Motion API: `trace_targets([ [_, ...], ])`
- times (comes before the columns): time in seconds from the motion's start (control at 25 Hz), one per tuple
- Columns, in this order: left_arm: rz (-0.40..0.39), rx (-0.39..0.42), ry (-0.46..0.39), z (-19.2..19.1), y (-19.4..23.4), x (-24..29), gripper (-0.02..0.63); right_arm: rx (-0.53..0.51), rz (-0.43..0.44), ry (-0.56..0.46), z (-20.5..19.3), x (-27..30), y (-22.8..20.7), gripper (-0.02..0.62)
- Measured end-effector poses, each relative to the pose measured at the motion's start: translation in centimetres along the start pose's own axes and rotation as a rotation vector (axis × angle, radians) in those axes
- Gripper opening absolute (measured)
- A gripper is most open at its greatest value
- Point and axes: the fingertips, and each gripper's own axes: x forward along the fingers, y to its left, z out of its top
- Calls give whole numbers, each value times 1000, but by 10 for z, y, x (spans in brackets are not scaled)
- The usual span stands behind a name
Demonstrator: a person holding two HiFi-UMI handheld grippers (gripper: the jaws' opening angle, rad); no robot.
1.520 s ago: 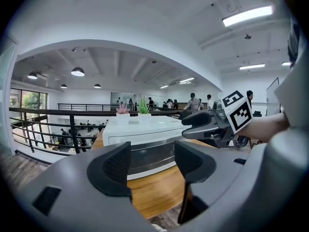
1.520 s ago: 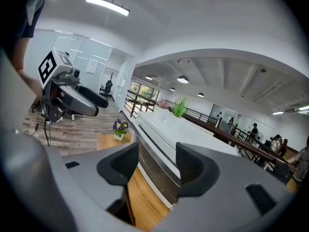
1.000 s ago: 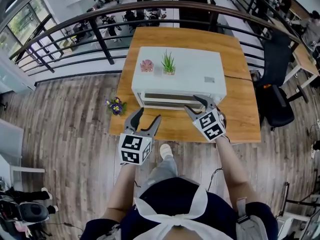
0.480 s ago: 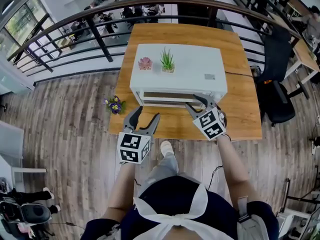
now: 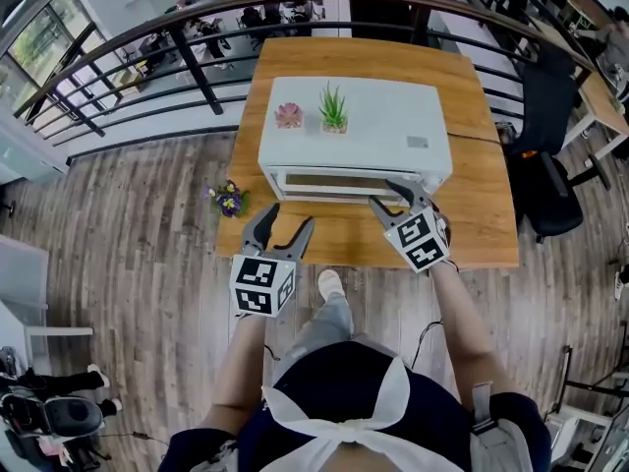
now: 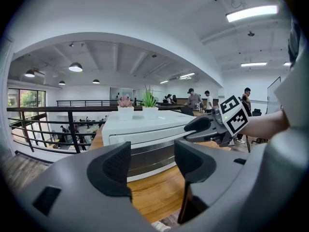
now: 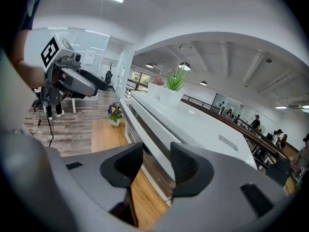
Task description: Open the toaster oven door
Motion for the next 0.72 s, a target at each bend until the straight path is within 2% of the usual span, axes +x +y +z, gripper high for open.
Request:
trace_targets([
  [0.48,-12,22,4,6,2,5,272,0,3,11,-3,-7,8,178],
  [0.72,-29,82,2,19,3,20,272,-4,-7,15,-6,-8,11,178],
])
